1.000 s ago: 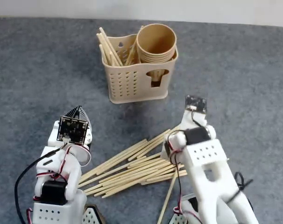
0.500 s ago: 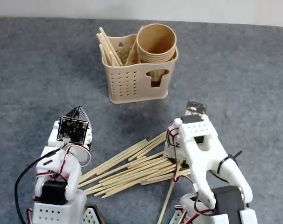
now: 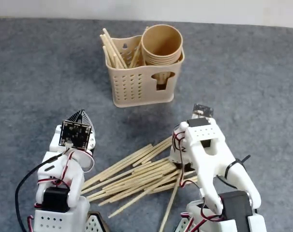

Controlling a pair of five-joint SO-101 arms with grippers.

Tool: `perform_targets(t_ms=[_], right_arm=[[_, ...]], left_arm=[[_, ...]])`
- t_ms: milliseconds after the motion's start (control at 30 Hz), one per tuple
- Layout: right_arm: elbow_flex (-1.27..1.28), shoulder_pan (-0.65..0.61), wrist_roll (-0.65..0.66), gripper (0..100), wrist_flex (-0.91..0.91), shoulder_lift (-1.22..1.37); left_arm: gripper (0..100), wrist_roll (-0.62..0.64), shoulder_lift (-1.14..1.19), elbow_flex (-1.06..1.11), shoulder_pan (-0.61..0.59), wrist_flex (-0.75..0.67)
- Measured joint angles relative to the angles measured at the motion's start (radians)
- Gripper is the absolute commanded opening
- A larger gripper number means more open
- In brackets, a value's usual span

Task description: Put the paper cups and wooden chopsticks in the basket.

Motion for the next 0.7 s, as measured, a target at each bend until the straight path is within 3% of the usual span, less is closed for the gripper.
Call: perform_targets(t_ms=[267,700], right_arm=[[-0.014,0.051,0.0,0.6,0.003,0.002],[-0.376,0.058,0.0,0.6,0.341,0.002]], left_arm=[[1,0.0,0.0,0.0,0.0,0.0],[1,0.0,0.0,0.0,0.0,0.0]])
